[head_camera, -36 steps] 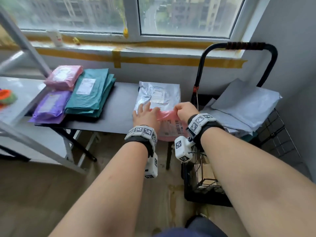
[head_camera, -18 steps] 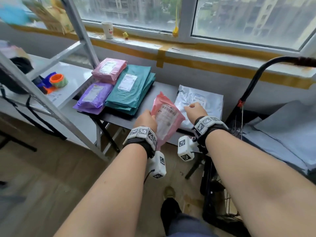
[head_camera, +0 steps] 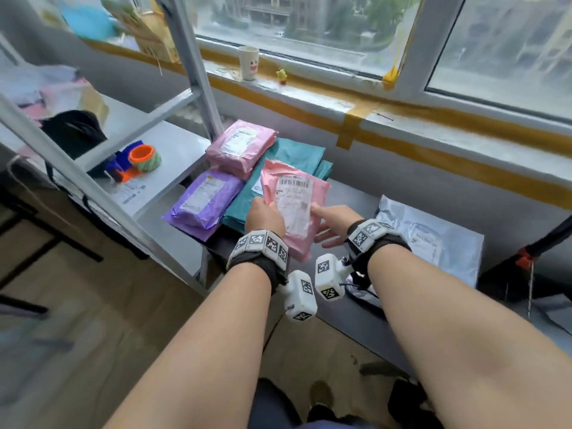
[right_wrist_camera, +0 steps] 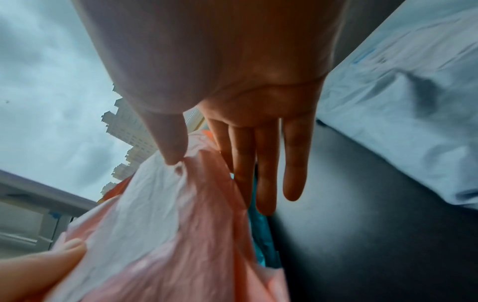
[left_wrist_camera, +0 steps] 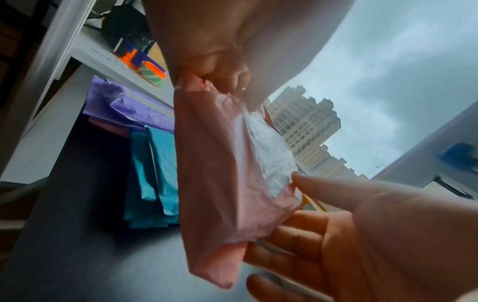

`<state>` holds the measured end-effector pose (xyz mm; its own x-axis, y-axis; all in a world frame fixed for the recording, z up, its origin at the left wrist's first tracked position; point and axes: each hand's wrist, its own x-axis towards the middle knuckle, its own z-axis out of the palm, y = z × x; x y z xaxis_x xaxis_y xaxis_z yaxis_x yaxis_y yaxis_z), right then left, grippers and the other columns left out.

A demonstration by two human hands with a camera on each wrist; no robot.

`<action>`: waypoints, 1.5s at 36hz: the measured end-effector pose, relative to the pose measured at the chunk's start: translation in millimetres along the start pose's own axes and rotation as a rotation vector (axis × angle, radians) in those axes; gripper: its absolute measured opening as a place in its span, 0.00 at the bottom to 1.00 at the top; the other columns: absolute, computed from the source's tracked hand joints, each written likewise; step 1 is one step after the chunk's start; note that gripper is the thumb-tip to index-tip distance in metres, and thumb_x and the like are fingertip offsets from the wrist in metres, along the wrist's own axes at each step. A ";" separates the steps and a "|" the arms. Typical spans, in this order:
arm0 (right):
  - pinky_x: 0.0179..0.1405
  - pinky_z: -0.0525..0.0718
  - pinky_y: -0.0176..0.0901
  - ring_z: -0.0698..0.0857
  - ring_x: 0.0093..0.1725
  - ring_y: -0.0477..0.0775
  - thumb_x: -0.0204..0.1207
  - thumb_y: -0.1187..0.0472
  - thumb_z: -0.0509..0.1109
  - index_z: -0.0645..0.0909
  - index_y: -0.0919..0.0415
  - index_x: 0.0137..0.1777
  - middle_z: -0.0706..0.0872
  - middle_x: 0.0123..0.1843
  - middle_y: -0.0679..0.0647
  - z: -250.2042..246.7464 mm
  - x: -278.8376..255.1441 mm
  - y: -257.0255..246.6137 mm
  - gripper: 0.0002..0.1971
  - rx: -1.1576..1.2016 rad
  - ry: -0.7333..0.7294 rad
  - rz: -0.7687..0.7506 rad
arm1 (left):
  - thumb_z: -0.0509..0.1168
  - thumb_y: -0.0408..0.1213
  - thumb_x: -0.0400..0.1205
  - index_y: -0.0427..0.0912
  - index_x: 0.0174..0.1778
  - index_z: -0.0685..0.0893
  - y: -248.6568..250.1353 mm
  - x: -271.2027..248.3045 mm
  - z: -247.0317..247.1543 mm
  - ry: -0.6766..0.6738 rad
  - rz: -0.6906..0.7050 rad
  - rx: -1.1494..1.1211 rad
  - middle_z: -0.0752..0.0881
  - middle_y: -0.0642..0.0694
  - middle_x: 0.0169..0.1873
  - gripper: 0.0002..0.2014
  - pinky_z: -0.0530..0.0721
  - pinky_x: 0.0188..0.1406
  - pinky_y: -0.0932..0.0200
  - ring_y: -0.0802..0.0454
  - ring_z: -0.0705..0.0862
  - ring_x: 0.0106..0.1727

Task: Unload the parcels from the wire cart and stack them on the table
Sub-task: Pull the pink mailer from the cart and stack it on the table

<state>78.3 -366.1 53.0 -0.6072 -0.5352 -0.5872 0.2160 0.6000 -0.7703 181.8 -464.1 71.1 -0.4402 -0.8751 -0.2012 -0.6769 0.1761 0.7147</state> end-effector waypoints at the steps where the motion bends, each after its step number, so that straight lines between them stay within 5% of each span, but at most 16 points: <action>1: 0.44 0.86 0.48 0.88 0.39 0.58 0.82 0.46 0.62 0.80 0.64 0.60 0.88 0.43 0.60 4.6 5.9 -8.0 0.21 -0.022 -0.006 -0.006 | 0.53 0.38 0.88 0.31 0.62 0.75 -1.4 9.2 -2.6 0.000 -0.004 -0.009 0.81 0.33 0.63 0.14 0.73 0.58 0.50 0.36 0.79 0.64; 8: 0.33 0.88 0.45 0.85 0.30 0.54 0.81 0.57 0.66 0.80 0.63 0.54 0.86 0.39 0.57 37.3 53.0 -57.4 0.09 -0.049 0.044 -0.059 | 0.54 0.34 0.84 0.35 0.61 0.76 -11.6 86.9 -21.5 -0.089 -0.060 0.000 0.82 0.34 0.61 0.13 0.76 0.57 0.50 0.36 0.80 0.61; 14: 0.43 0.88 0.54 0.86 0.34 0.58 0.80 0.62 0.69 0.77 0.61 0.48 0.86 0.44 0.61 68.0 96.5 -93.8 0.04 -0.031 0.048 -0.034 | 0.59 0.32 0.77 0.36 0.62 0.73 -22.0 154.8 -42.5 -0.184 -0.055 0.111 0.80 0.35 0.59 0.17 0.76 0.54 0.50 0.36 0.80 0.59; 18: 0.37 0.88 0.51 0.87 0.34 0.60 0.78 0.68 0.69 0.78 0.66 0.54 0.87 0.47 0.66 102.4 119.2 -115.1 0.07 -0.028 0.010 0.021 | 0.60 0.29 0.74 0.35 0.61 0.71 -40.4 196.9 -58.4 -0.174 -0.076 0.116 0.82 0.34 0.56 0.18 0.81 0.56 0.45 0.33 0.82 0.56; 22: 0.26 0.87 0.43 0.87 0.30 0.57 0.77 0.68 0.71 0.78 0.66 0.50 0.87 0.40 0.61 142.6 137.9 -127.8 0.05 -0.036 -0.033 0.083 | 0.60 0.30 0.75 0.35 0.64 0.70 -67.7 230.5 -78.8 -0.129 -0.100 0.145 0.82 0.37 0.58 0.20 0.78 0.57 0.53 0.36 0.80 0.61; 25: 0.24 0.86 0.44 0.86 0.24 0.57 0.76 0.68 0.71 0.78 0.69 0.47 0.86 0.39 0.63 173.3 148.9 -134.3 0.05 -0.025 -0.065 0.124 | 0.60 0.32 0.74 0.36 0.62 0.71 -88.5 254.6 -93.6 -0.112 -0.124 0.190 0.81 0.35 0.60 0.20 0.78 0.64 0.44 0.35 0.79 0.64; 29: 0.17 0.74 0.36 0.75 0.19 0.55 0.74 0.72 0.68 0.75 0.64 0.45 0.74 0.32 0.62 207.1 158.5 -133.6 0.05 0.030 -0.049 0.214 | 0.64 0.39 0.72 0.38 0.66 0.70 -108.3 276.7 -103.3 -0.222 -0.130 0.228 0.80 0.37 0.63 0.26 0.77 0.65 0.45 0.36 0.79 0.65; 34: 0.19 0.76 0.40 0.82 0.24 0.59 0.75 0.67 0.71 0.76 0.69 0.39 0.82 0.30 0.65 221.8 172.0 -123.0 0.08 -0.019 0.018 0.294 | 0.70 0.46 0.71 0.41 0.75 0.62 -122.2 285.4 -97.7 -0.406 0.003 0.405 0.78 0.38 0.64 0.39 0.79 0.63 0.45 0.37 0.78 0.65; 38: 0.19 0.75 0.42 0.79 0.21 0.56 0.76 0.65 0.70 0.77 0.67 0.40 0.81 0.30 0.62 218.8 178.2 -123.5 0.07 -0.020 0.059 0.302 | 0.68 0.48 0.73 0.53 0.80 0.57 -124.1 291.6 -91.8 -0.453 0.159 0.471 0.76 0.38 0.67 0.40 0.80 0.62 0.46 0.36 0.78 0.65; 41: 0.25 0.86 0.44 0.86 0.34 0.58 0.76 0.62 0.71 0.79 0.64 0.47 0.86 0.44 0.61 213.3 179.5 -121.5 0.06 -0.124 0.087 0.269 | 0.66 0.51 0.75 0.59 0.80 0.59 -123.2 294.0 -86.9 -0.441 0.250 0.586 0.70 0.39 0.73 0.37 0.76 0.66 0.45 0.37 0.72 0.70; 43: 0.25 0.87 0.41 0.85 0.39 0.56 0.77 0.60 0.71 0.77 0.59 0.52 0.83 0.51 0.59 212.6 181.3 -117.6 0.08 -0.141 0.085 0.248 | 0.66 0.53 0.76 0.58 0.80 0.61 -124.3 293.4 -82.2 -0.447 0.263 0.648 0.68 0.40 0.73 0.36 0.73 0.69 0.44 0.39 0.68 0.73; 47: 0.54 0.86 0.53 0.87 0.51 0.64 0.78 0.58 0.67 0.75 0.61 0.37 0.87 0.55 0.65 224.7 188.0 -108.1 0.10 -0.318 0.153 0.260 | 0.67 0.54 0.75 0.58 0.79 0.62 -135.2 293.5 -72.3 -0.452 0.267 0.677 0.67 0.41 0.73 0.36 0.73 0.69 0.42 0.39 0.68 0.73; 54: 0.50 0.89 0.54 0.90 0.44 0.64 0.76 0.56 0.66 0.80 0.62 0.41 0.90 0.48 0.63 230.4 193.0 -98.6 0.09 -0.374 0.218 0.241 | 0.67 0.54 0.77 0.58 0.80 0.59 -145.7 296.2 -59.4 -0.482 0.246 0.672 0.65 0.39 0.74 0.36 0.72 0.70 0.42 0.38 0.67 0.75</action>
<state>116.0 -665.5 -41.7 -0.7282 -0.2424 -0.6411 0.1049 0.8849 -0.4538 185.1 -775.8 -52.8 -0.7196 -0.5172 -0.4634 -0.6678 0.6983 0.2576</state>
